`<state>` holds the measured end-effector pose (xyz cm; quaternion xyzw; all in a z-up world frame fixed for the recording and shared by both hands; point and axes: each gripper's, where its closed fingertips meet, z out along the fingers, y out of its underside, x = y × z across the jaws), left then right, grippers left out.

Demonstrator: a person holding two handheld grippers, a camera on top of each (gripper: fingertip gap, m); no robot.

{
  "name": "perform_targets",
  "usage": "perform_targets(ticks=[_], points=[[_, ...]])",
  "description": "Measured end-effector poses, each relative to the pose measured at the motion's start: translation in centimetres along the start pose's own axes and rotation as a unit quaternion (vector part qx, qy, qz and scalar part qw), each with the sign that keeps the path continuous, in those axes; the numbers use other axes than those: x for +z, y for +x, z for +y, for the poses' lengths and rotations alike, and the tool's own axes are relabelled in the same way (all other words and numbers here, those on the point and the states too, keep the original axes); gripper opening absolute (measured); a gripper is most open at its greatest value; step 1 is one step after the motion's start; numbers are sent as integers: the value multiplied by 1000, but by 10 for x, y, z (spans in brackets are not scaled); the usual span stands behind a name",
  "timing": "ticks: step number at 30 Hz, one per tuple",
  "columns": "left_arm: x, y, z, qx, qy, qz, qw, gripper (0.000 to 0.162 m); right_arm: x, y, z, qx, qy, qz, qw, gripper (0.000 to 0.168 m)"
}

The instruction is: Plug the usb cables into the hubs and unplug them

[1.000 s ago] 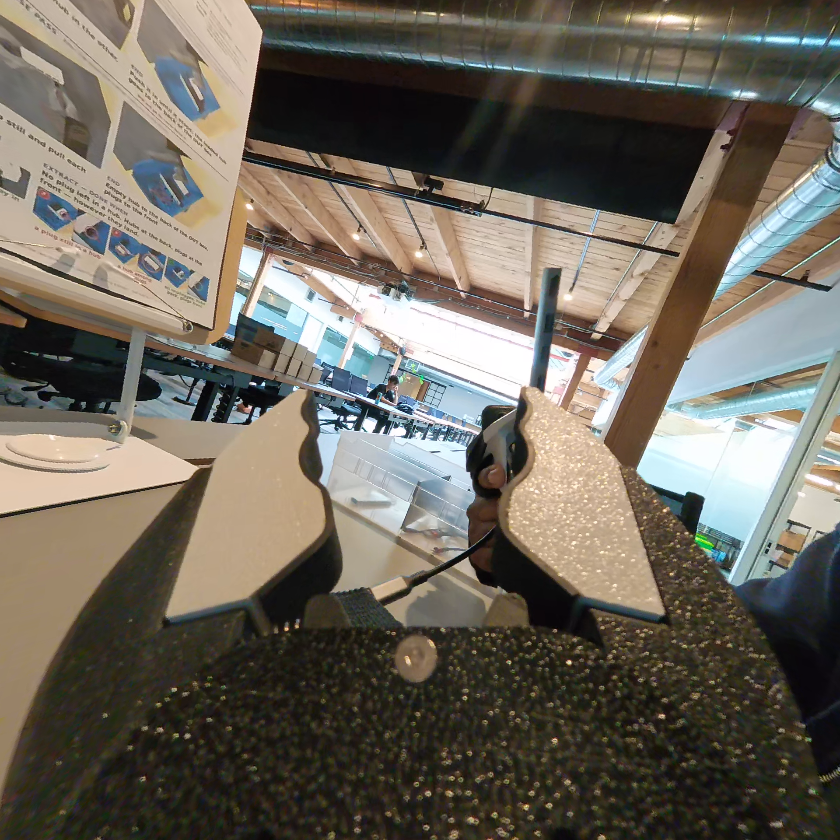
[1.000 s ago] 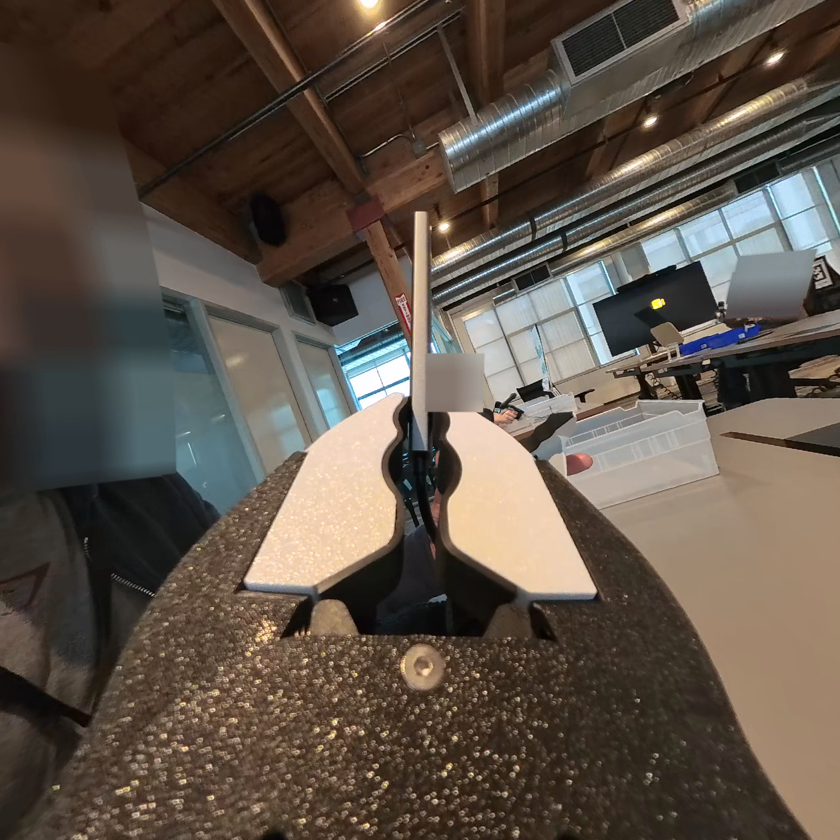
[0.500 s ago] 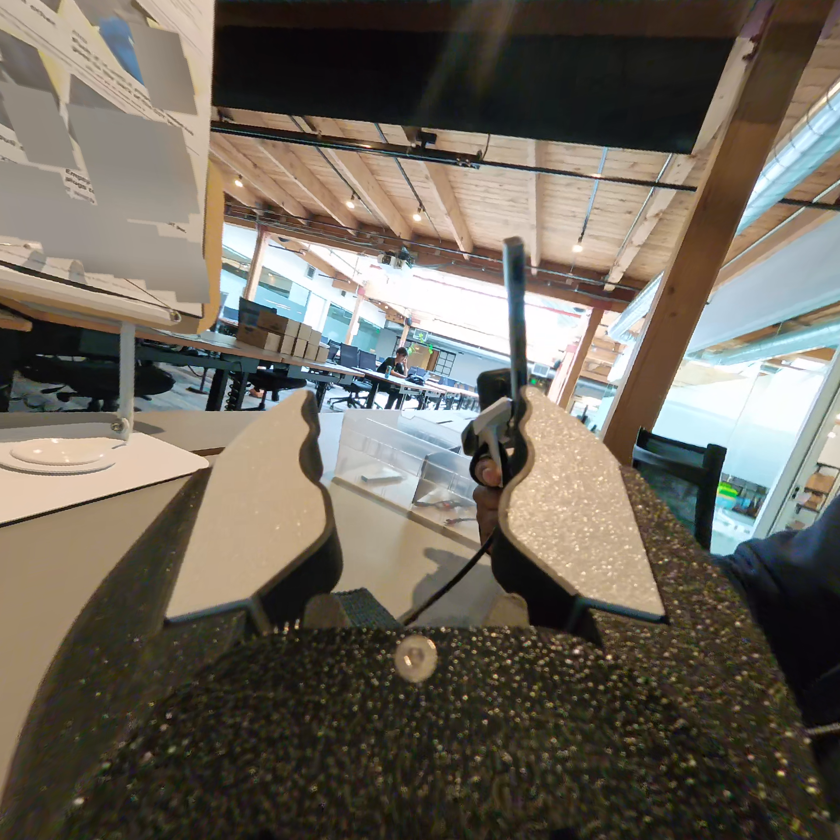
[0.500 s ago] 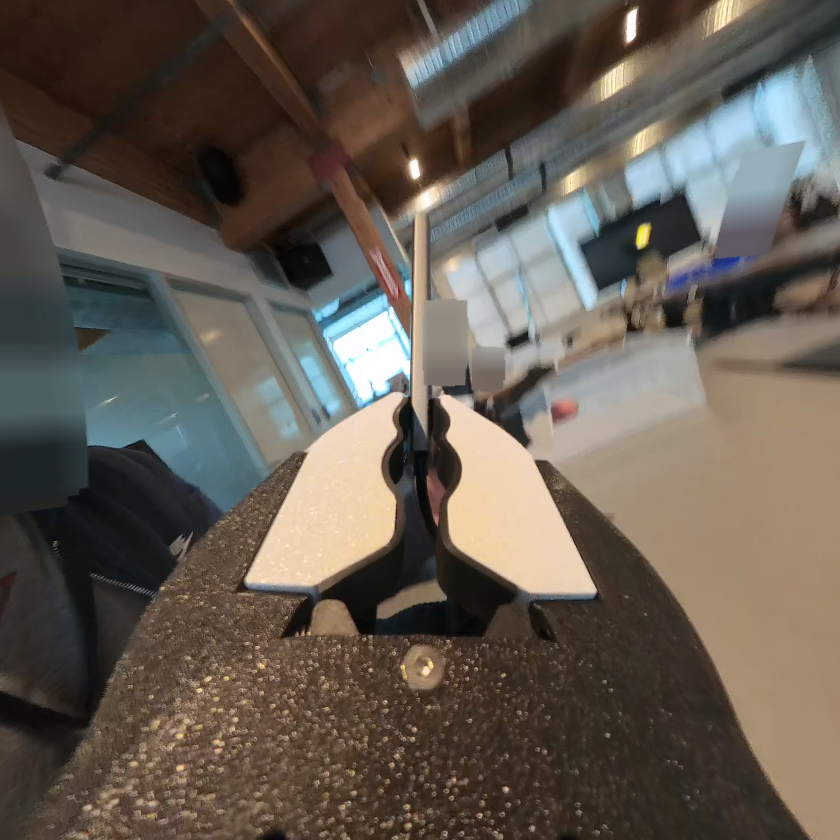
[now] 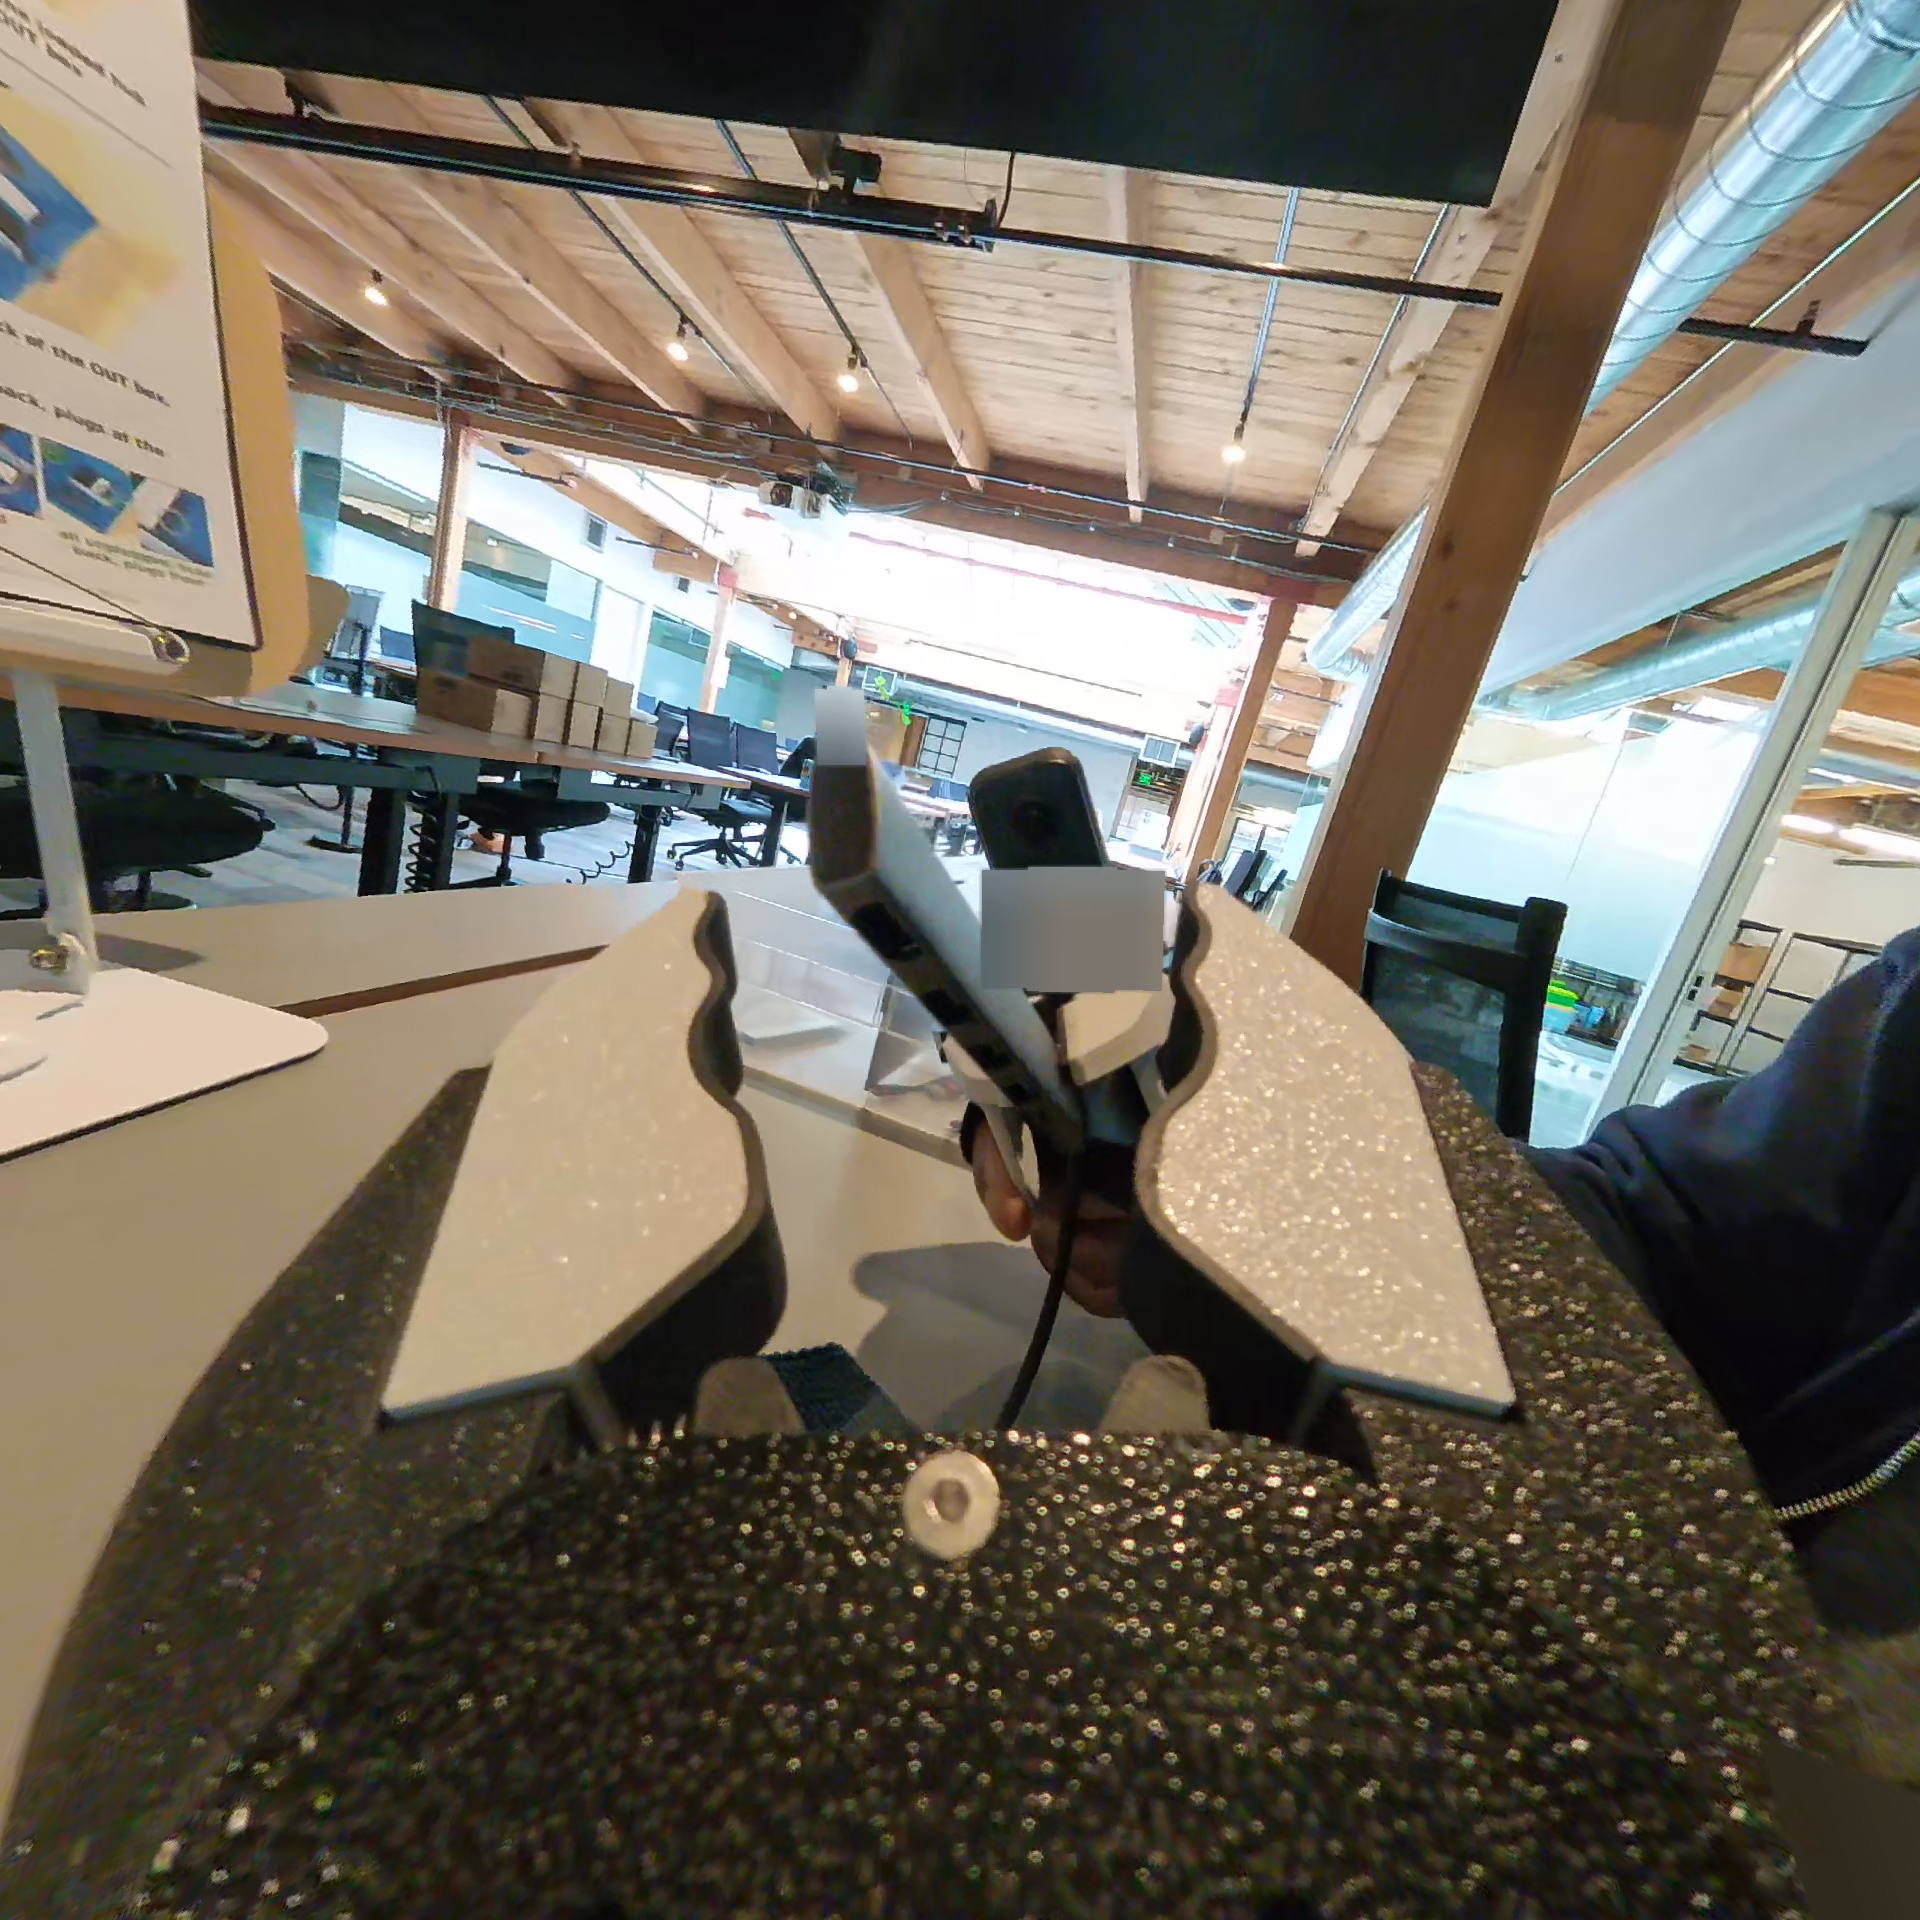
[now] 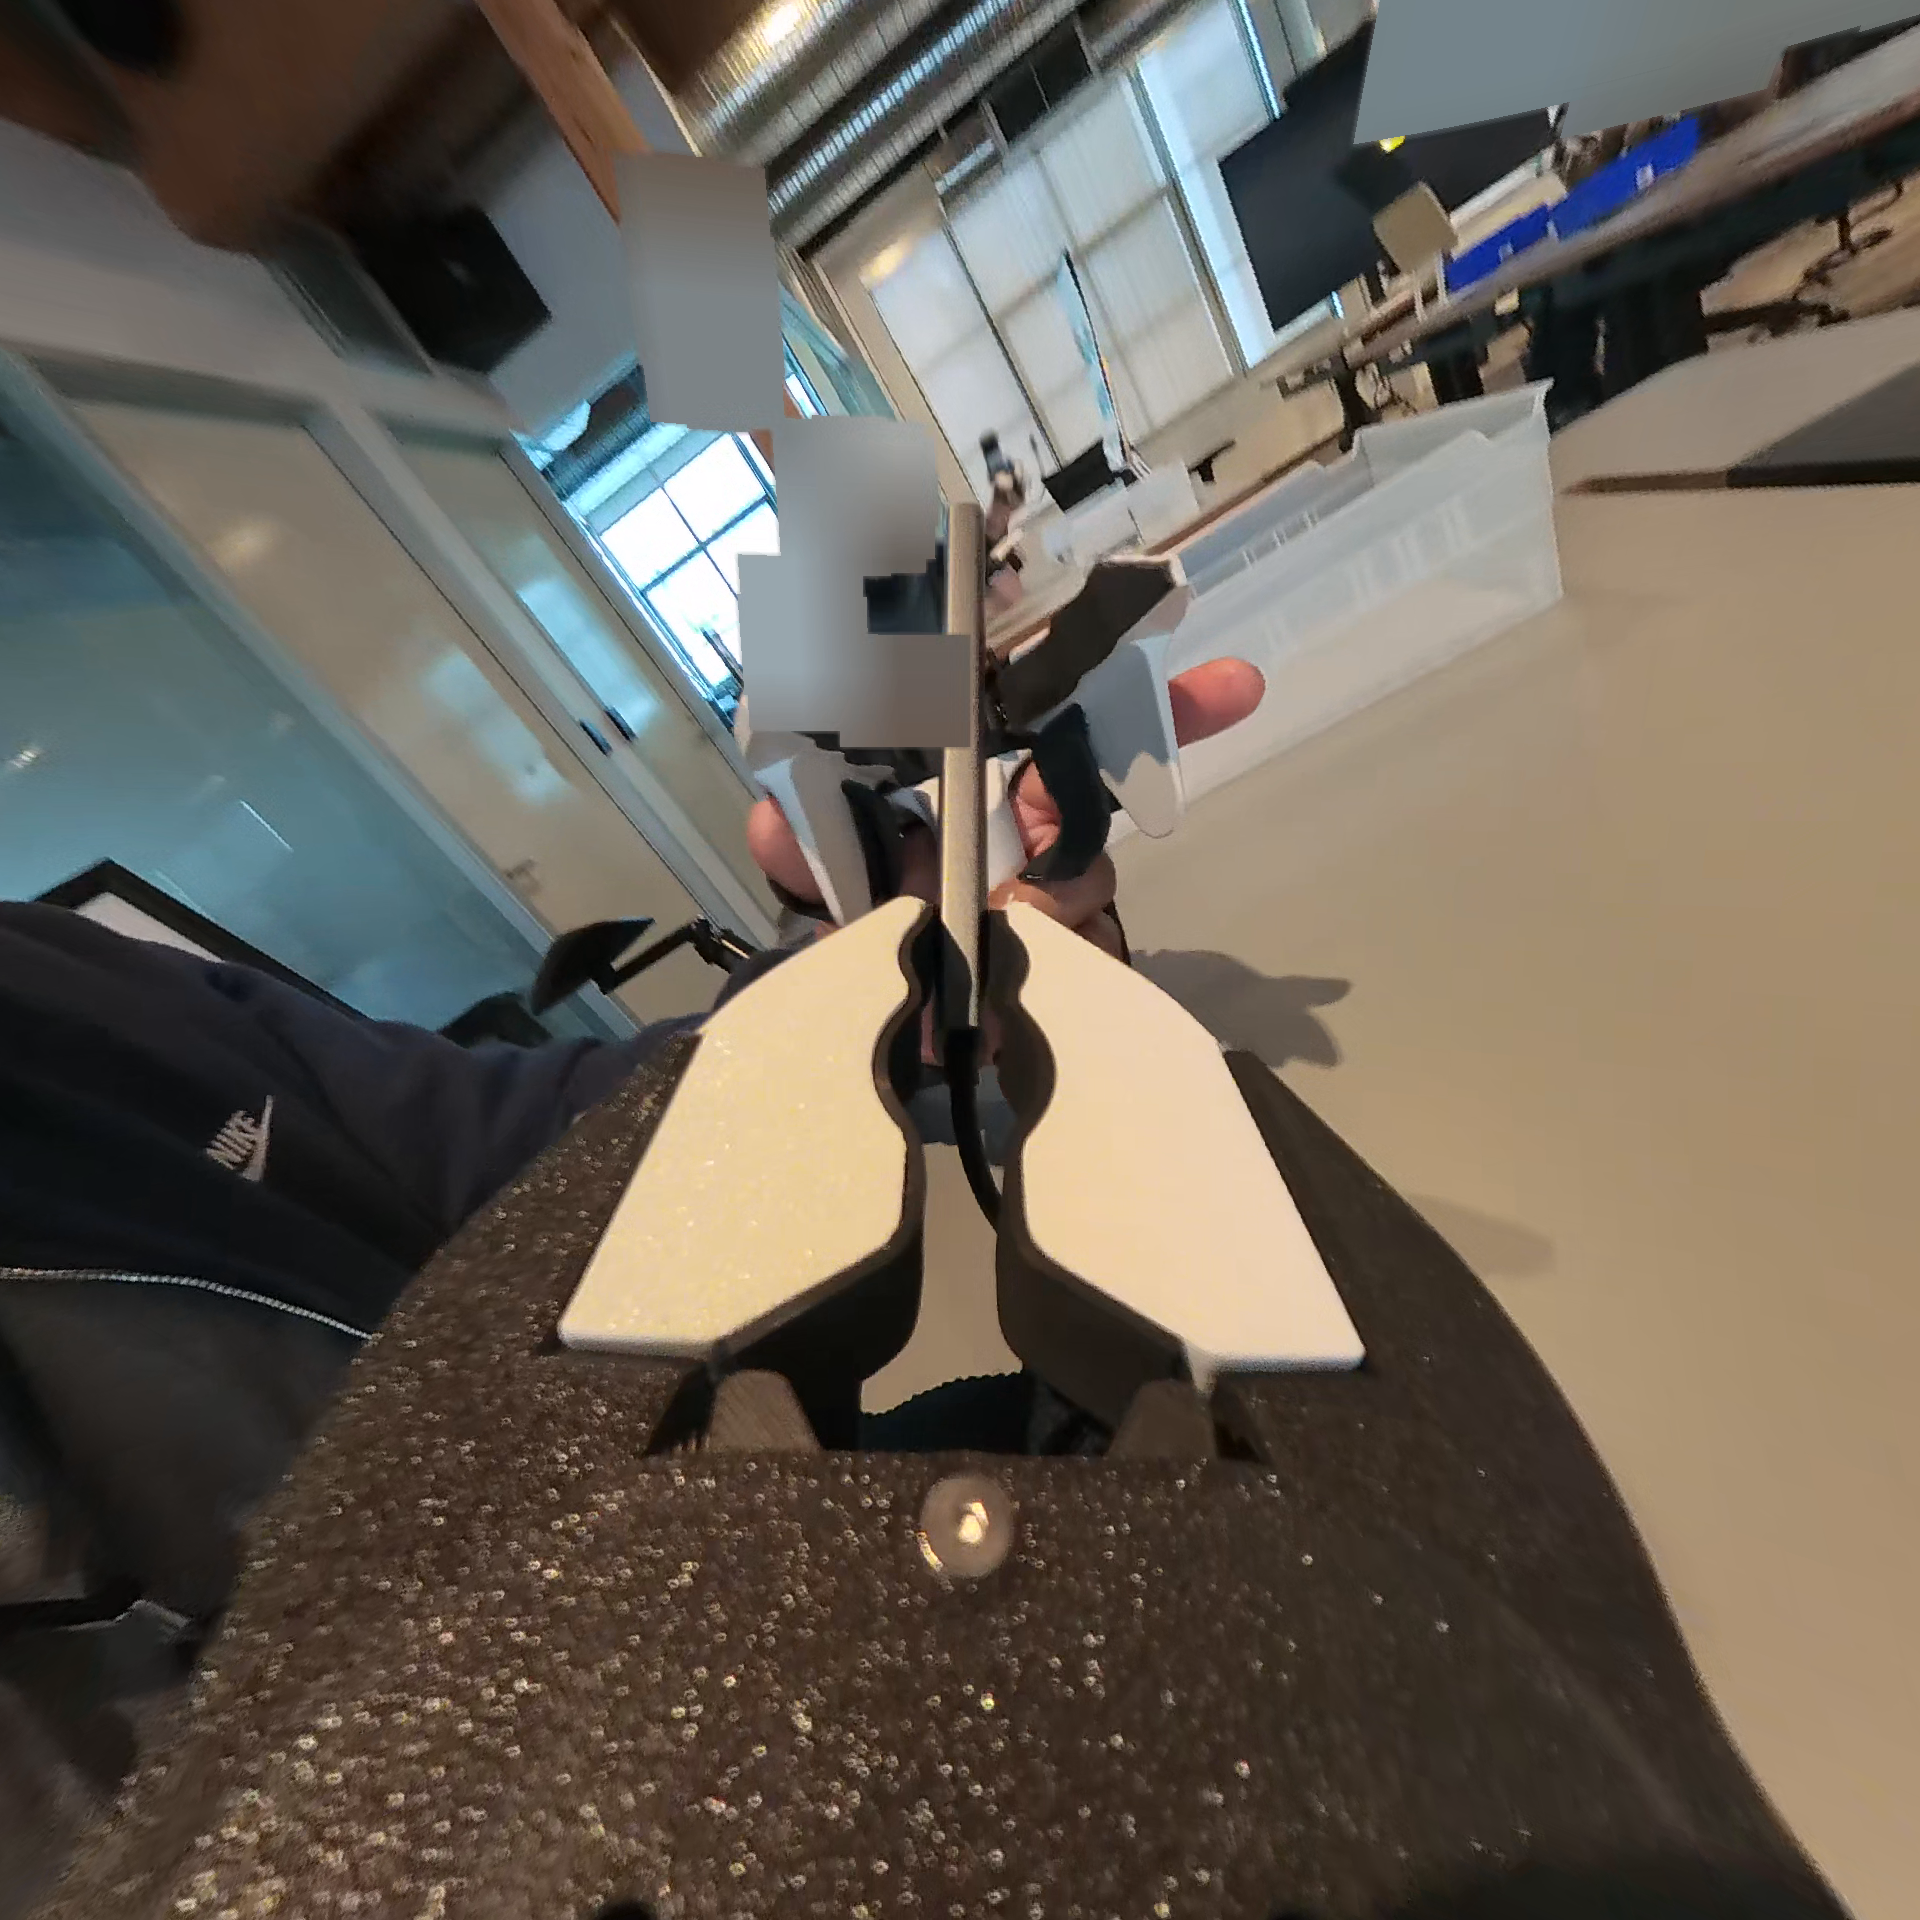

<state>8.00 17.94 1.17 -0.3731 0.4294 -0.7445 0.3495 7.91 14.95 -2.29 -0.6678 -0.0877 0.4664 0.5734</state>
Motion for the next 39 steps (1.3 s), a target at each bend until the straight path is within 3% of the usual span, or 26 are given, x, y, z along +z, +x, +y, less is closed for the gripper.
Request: perform_targets(ticks=[11,14,21,25,33,36,39], points=[[2,0,13,-32,-18,18,999,41,1,0,2,-3,-2,-1,1000,9],[2,5,19,-46,-26,44,998,14,1,1,3,-6,-2,4,1000,9],[2,7,18,-39,-22,47,998,10,-1,10,1,-63,-5,56,996,14],[-3,2,9,-21,-3,26,999,10,-7,17,-6,-149,-15,130,980,34],[-21,-22,-5,59,-5,-82,995,10,-23,-12,-7,-241,-46,226,943,41],[-26,-30,-7,76,-6,-117,990,10,-52,-48,-11,-275,-31,243,930,31],[-27,-34,-5,79,-15,-127,989,10,-122,-61,-26,-327,-39,331,884,19]])
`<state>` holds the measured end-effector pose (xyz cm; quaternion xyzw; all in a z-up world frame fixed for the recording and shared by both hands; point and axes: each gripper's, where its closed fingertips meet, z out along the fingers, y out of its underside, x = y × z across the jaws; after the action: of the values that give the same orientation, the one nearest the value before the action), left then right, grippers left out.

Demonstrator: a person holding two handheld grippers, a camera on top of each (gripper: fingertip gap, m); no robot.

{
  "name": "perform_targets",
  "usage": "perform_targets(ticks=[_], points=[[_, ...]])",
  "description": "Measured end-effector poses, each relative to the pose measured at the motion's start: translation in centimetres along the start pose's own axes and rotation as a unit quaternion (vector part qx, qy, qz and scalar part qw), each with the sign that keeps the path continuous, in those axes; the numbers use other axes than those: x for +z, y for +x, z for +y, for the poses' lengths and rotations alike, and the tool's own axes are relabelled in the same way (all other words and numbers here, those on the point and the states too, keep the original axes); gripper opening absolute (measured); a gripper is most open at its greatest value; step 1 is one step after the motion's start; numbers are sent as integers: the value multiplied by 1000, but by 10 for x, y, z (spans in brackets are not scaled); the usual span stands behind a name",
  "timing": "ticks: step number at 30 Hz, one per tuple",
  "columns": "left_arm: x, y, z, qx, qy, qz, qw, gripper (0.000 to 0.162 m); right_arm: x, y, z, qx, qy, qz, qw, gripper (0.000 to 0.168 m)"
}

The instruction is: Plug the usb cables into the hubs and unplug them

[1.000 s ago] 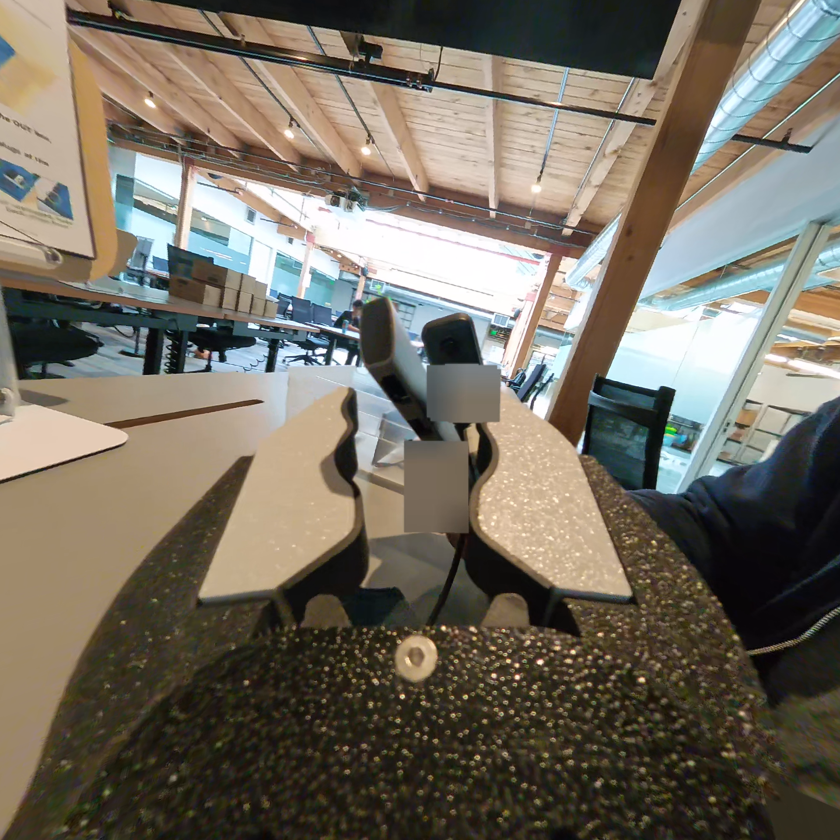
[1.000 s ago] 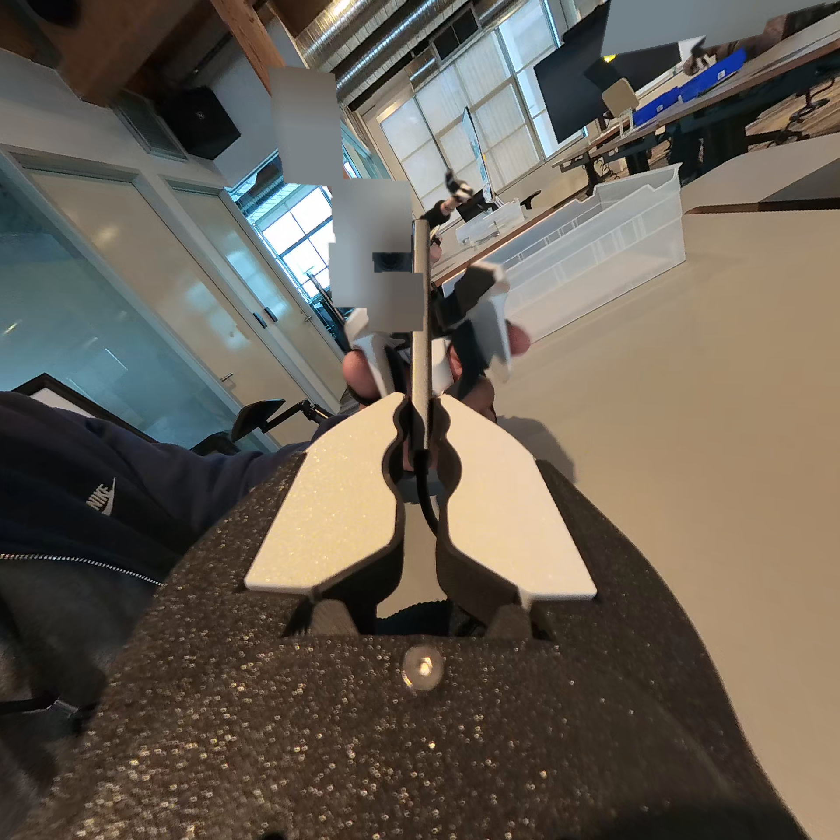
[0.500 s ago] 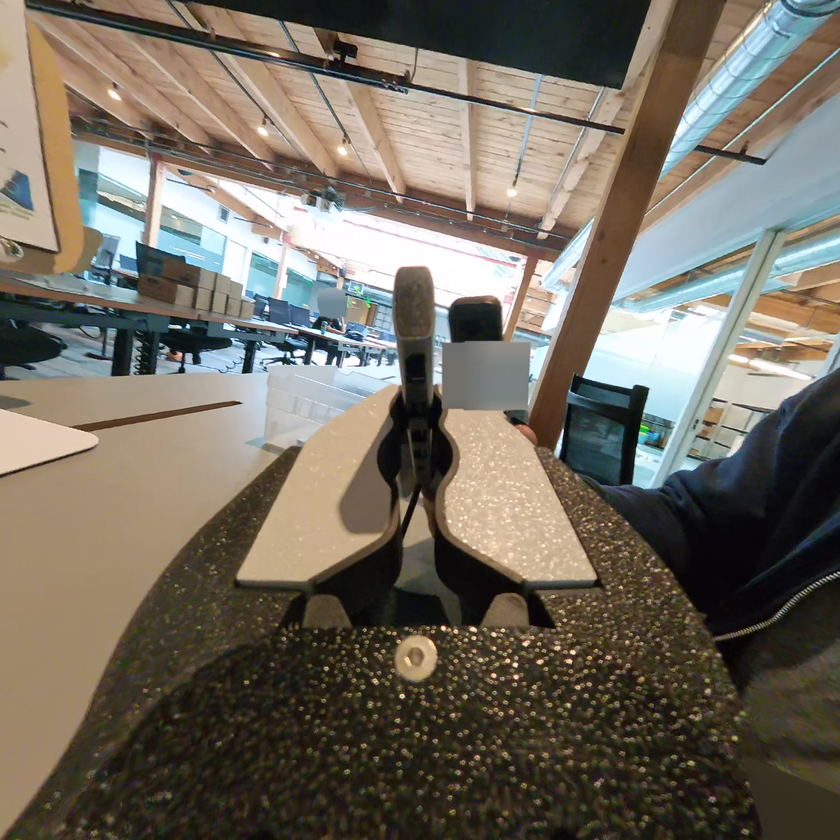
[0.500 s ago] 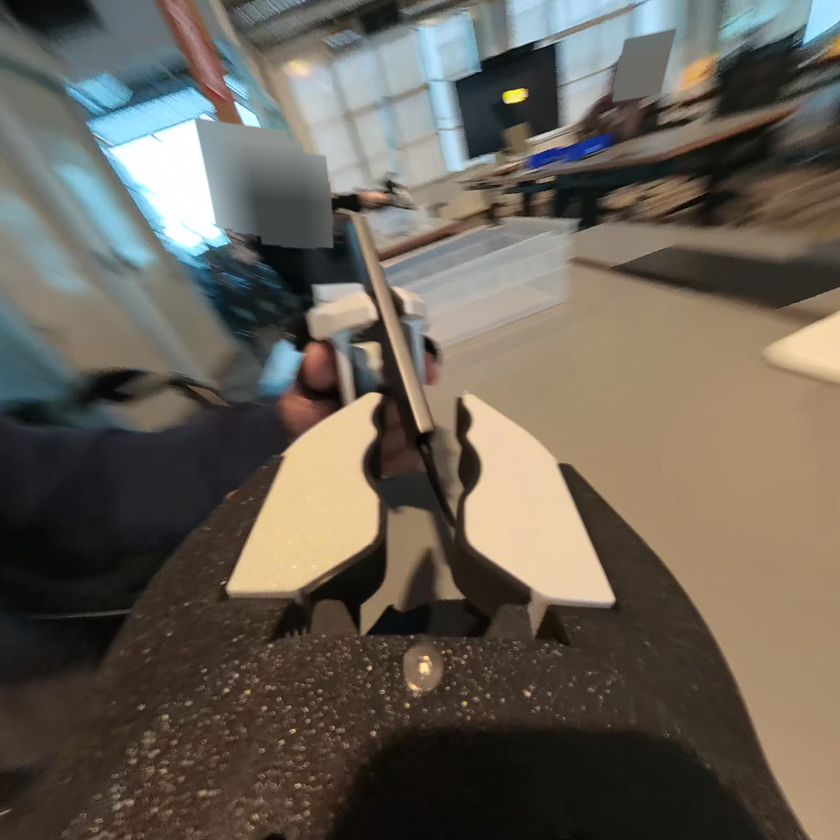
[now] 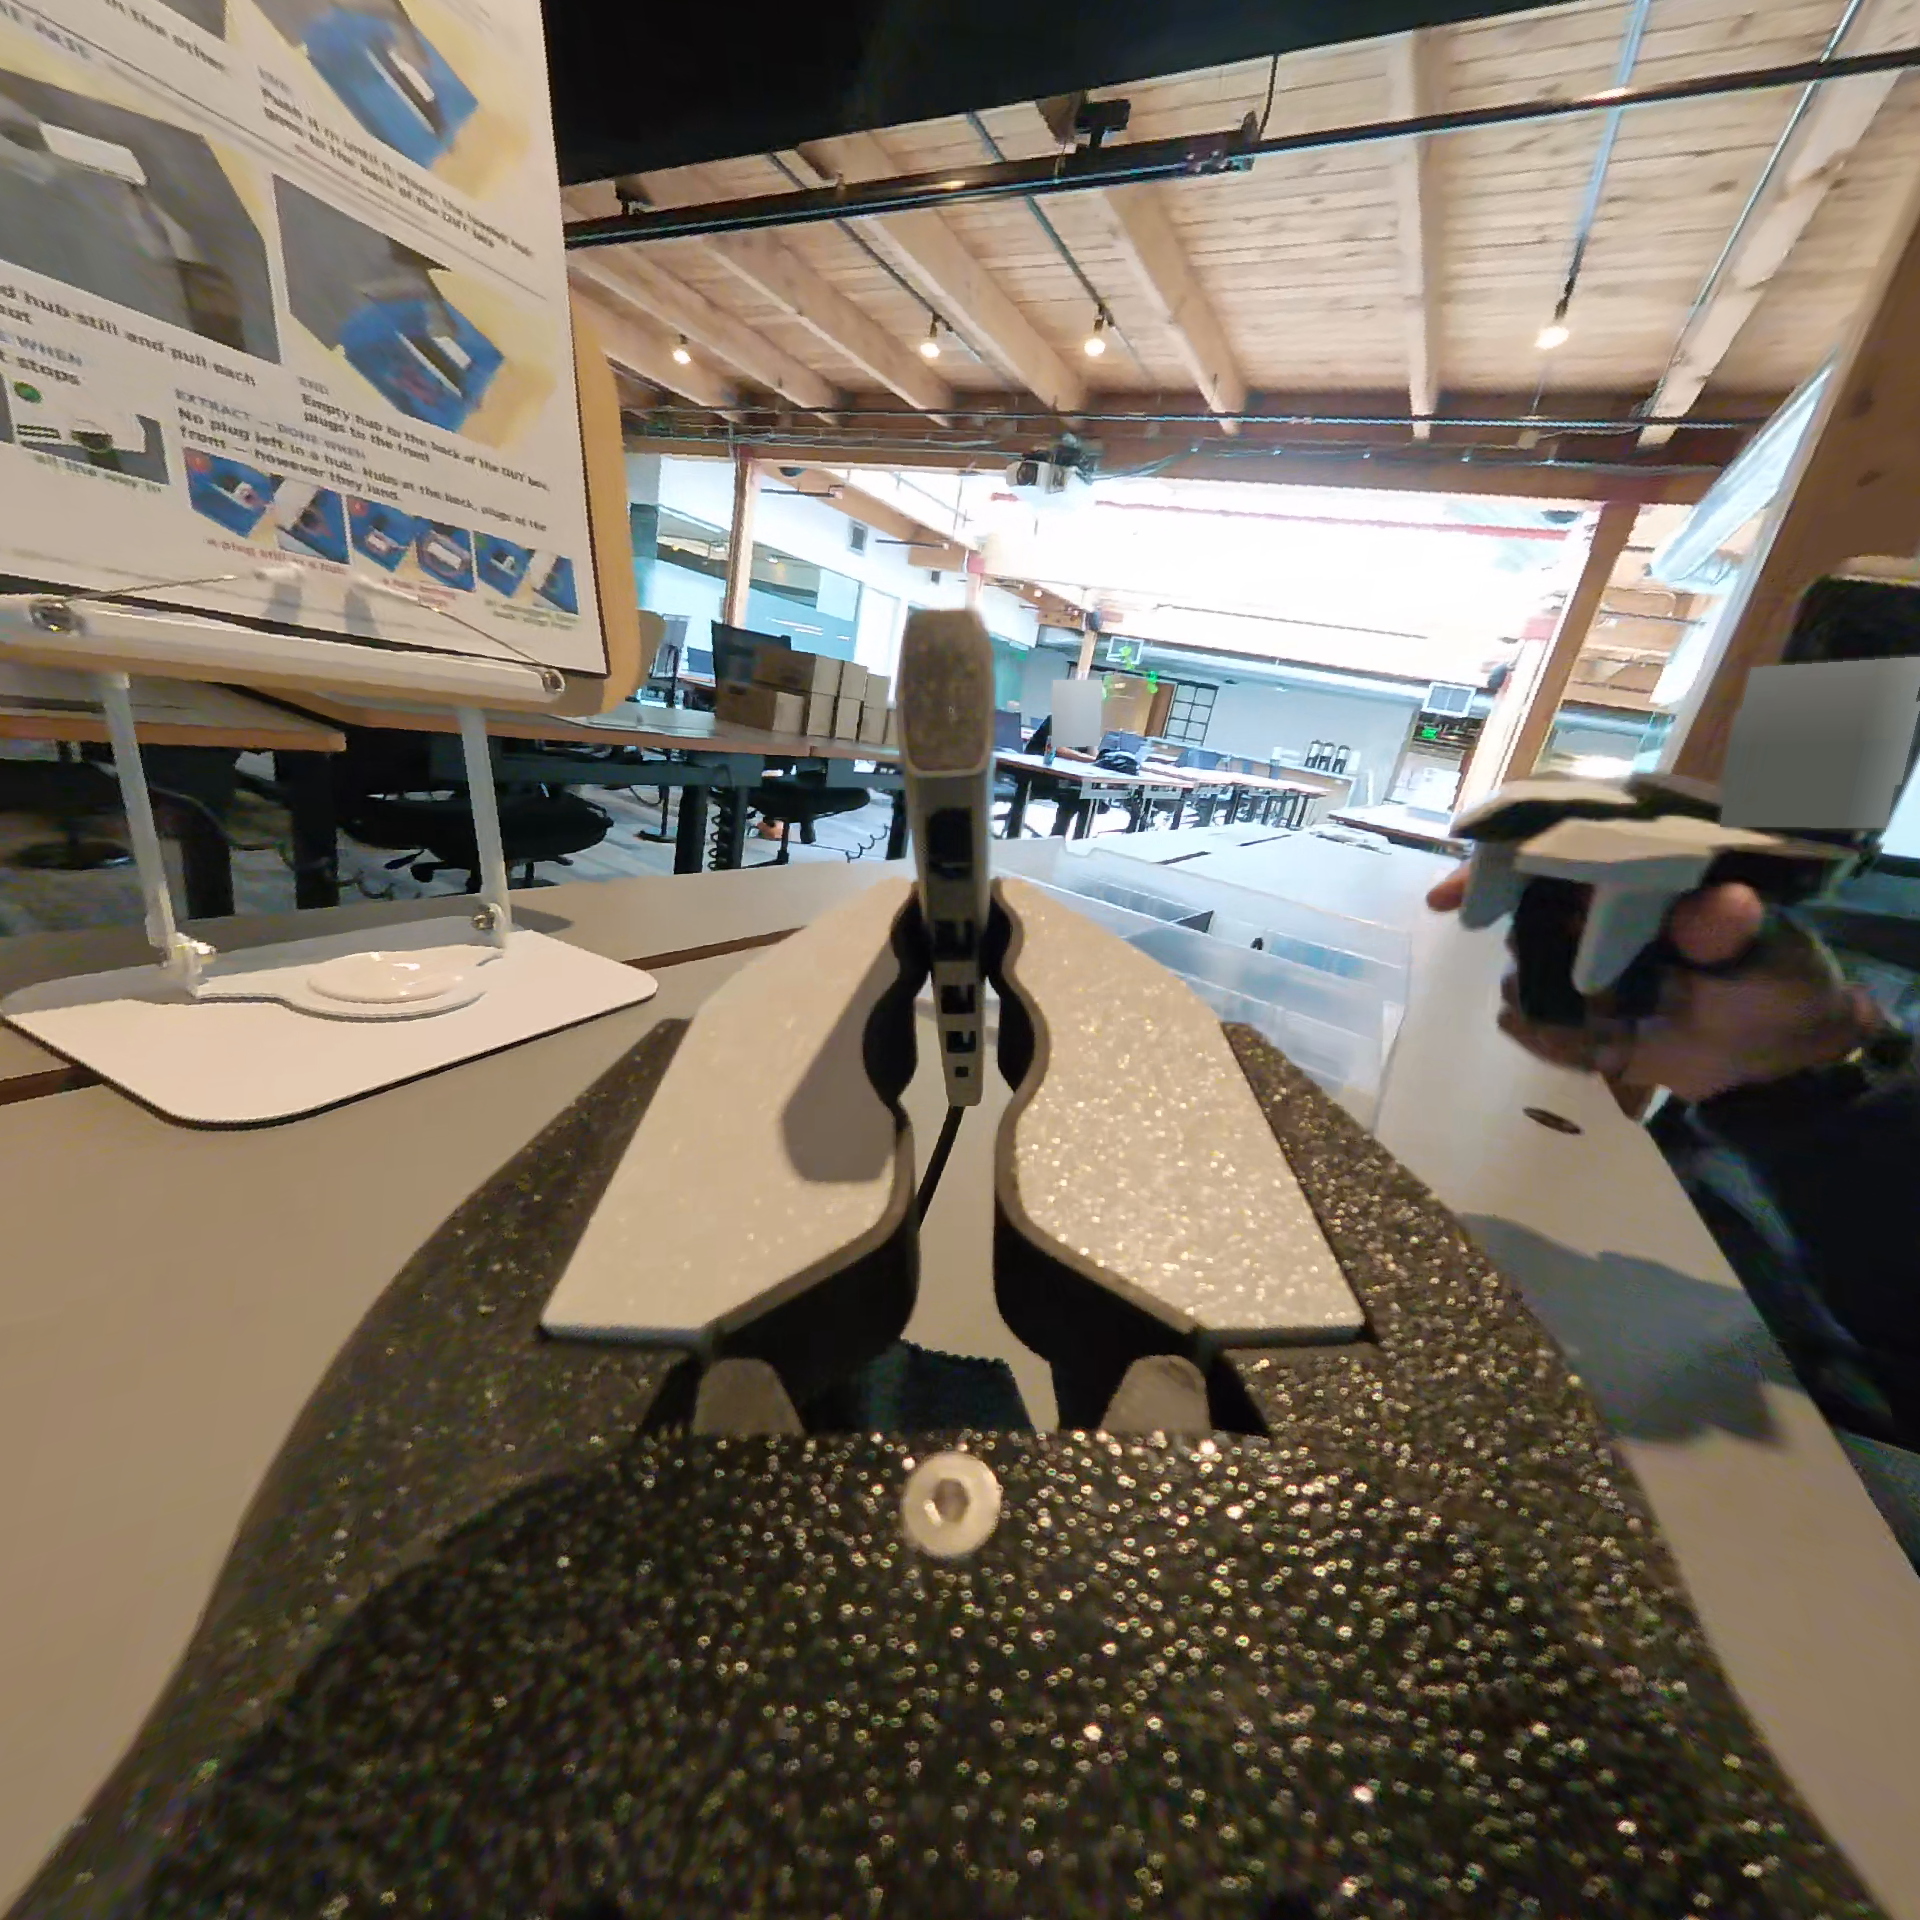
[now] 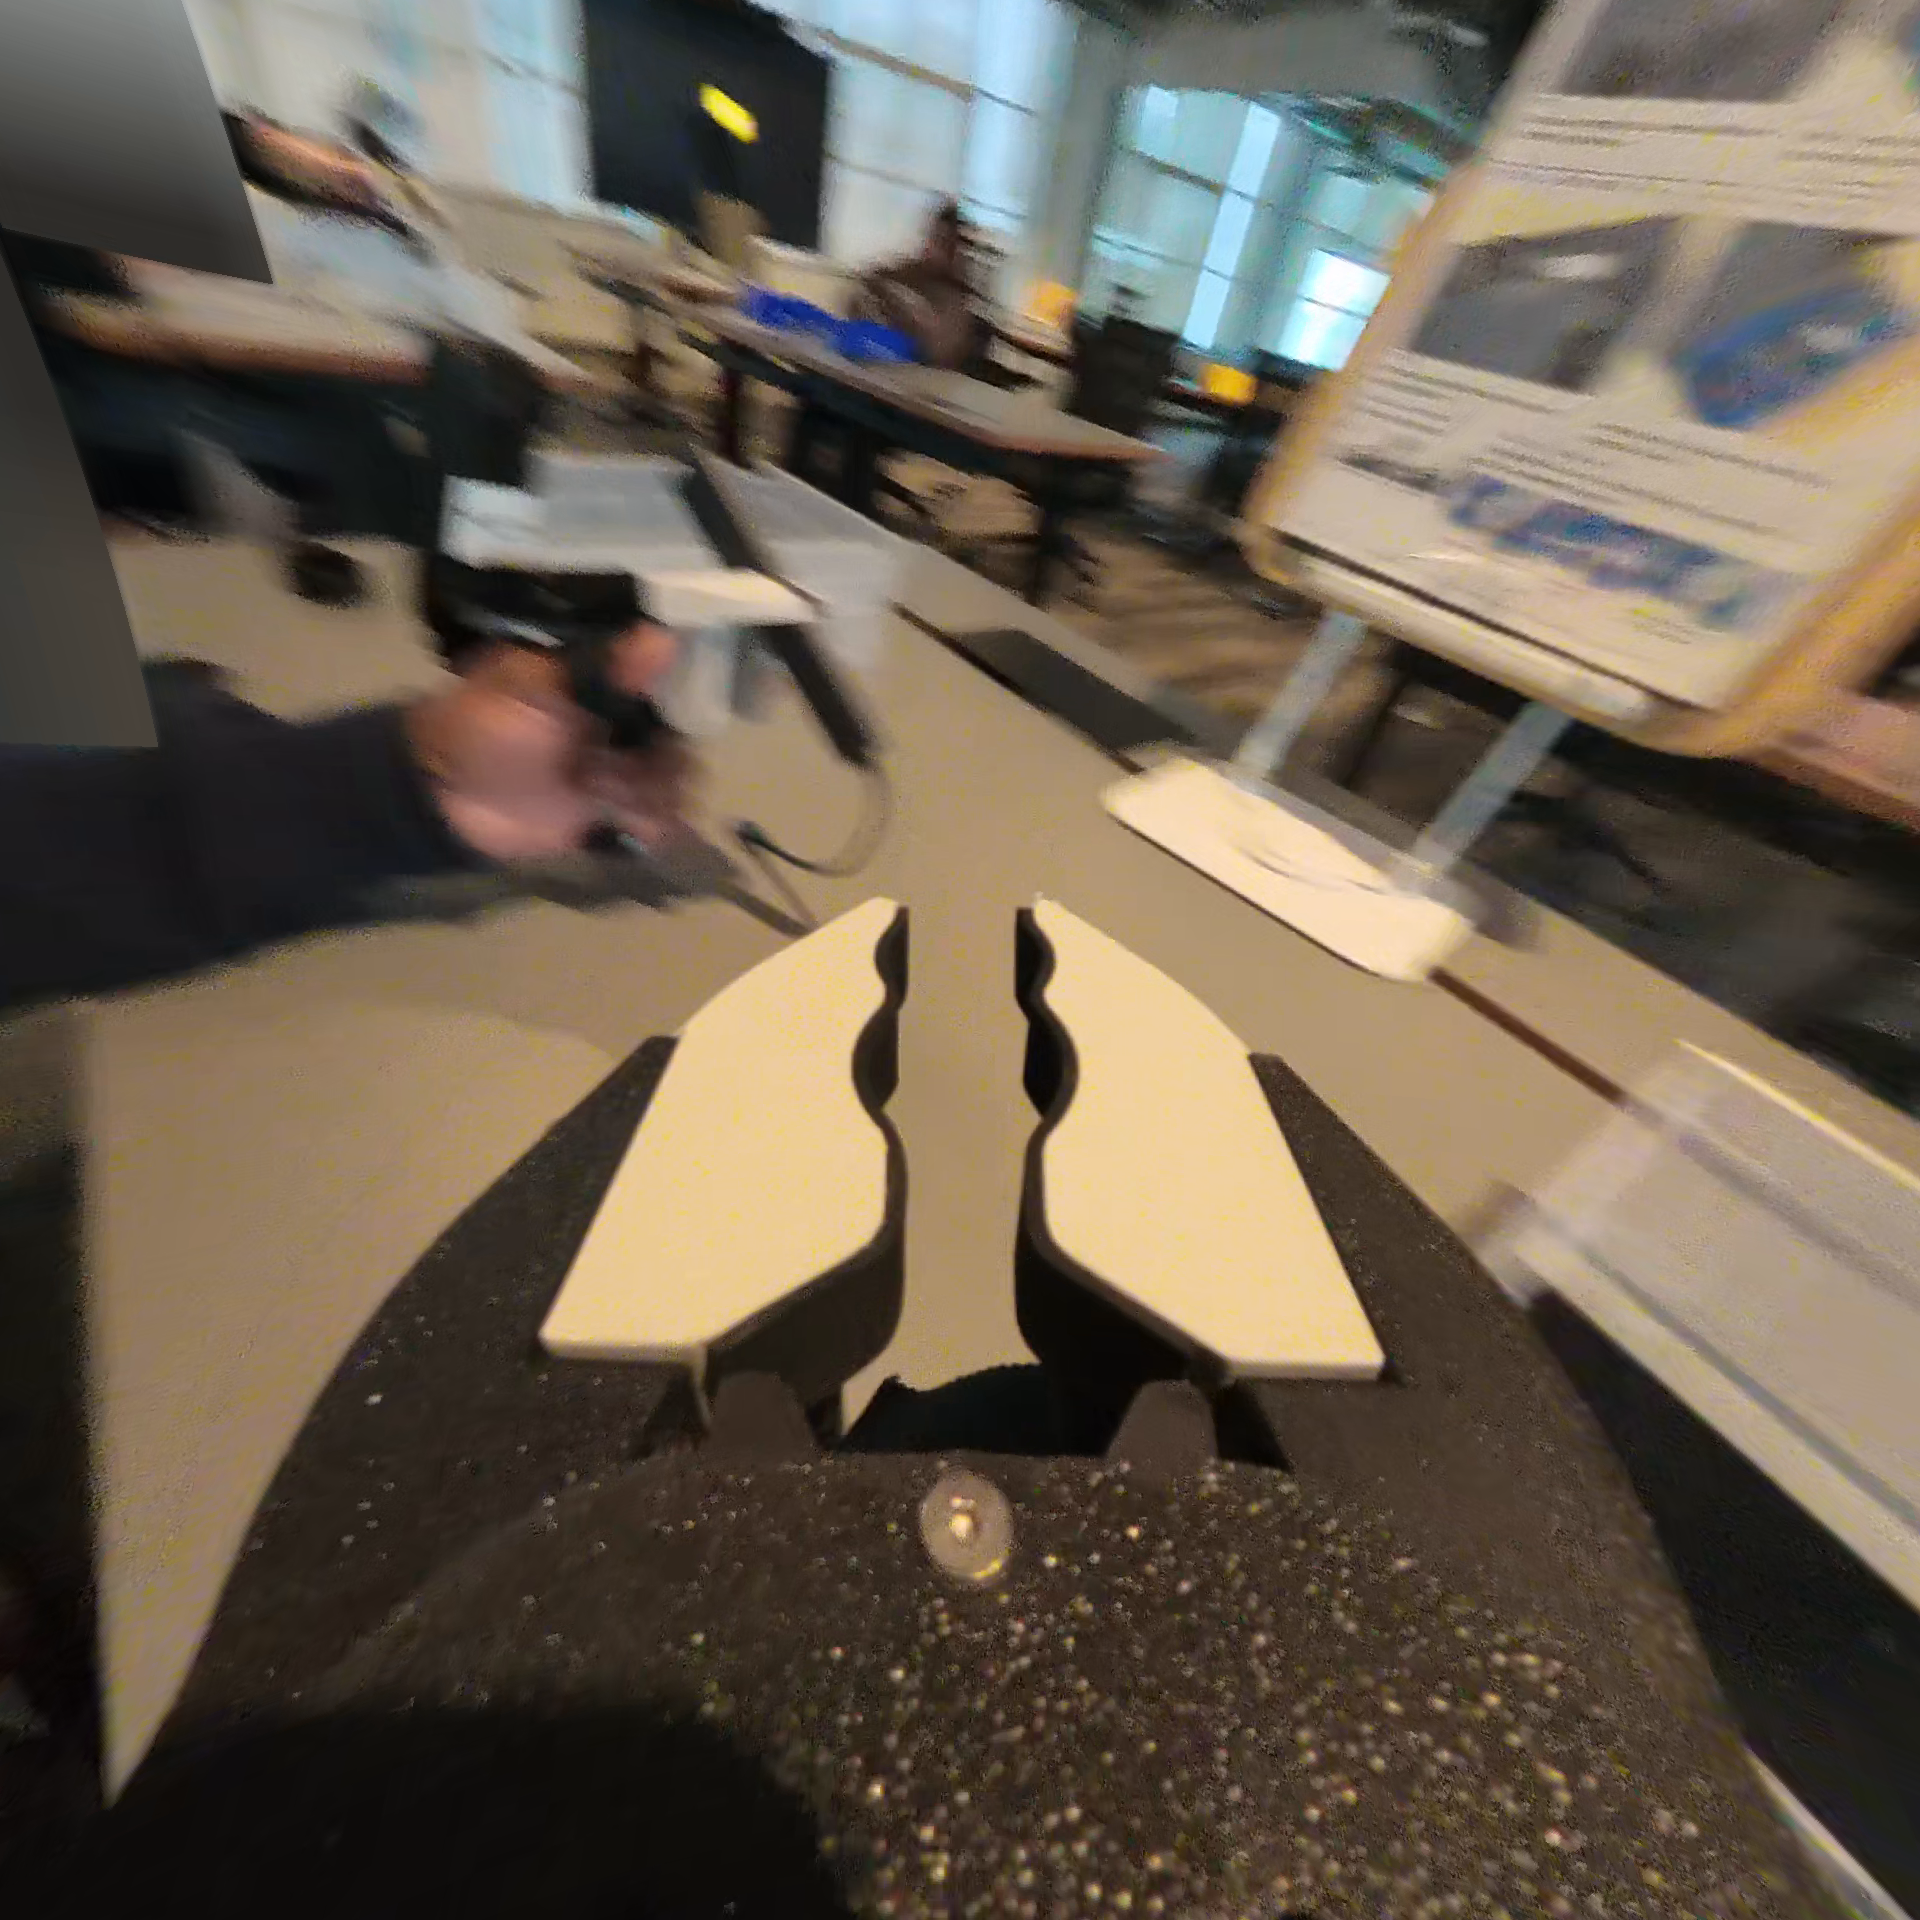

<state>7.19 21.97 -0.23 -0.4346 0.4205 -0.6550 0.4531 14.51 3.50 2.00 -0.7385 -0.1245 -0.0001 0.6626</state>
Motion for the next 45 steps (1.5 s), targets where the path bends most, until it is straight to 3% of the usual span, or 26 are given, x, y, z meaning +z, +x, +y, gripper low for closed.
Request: perform_targets(ticks=[4,8,13,21,24,26,33,38,45], points=[[4,1,7,10,-20,-4,1000,10,-87,86,49,1,-133,118,984,16],[7,4,13,24,-33,-5,999,10,-135,124,99,52,-208,143,966,16],[8,3,18,30,-40,-7,999,10,-136,135,138,41,-273,136,952,20],[4,-1,20,35,-44,-15,998,10,-117,161,159,-9,-337,153,929,29],[3,-2,18,27,-39,-16,999,10,-112,164,165,-31,-363,144,920,7],[3,-3,16,23,-35,-17,999,10,-112,171,164,-49,-376,157,912,2],[0,-3,10,19,-27,-17,999,10,-116,191,118,-14,-311,167,935,2],[0,-1,8,19,-23,-16,999,10,-120,207,80,76,-217,166,959,2],[0,1,5,21,-19,-15,999,10,-130,224,39,186,-50,150,970,2]])
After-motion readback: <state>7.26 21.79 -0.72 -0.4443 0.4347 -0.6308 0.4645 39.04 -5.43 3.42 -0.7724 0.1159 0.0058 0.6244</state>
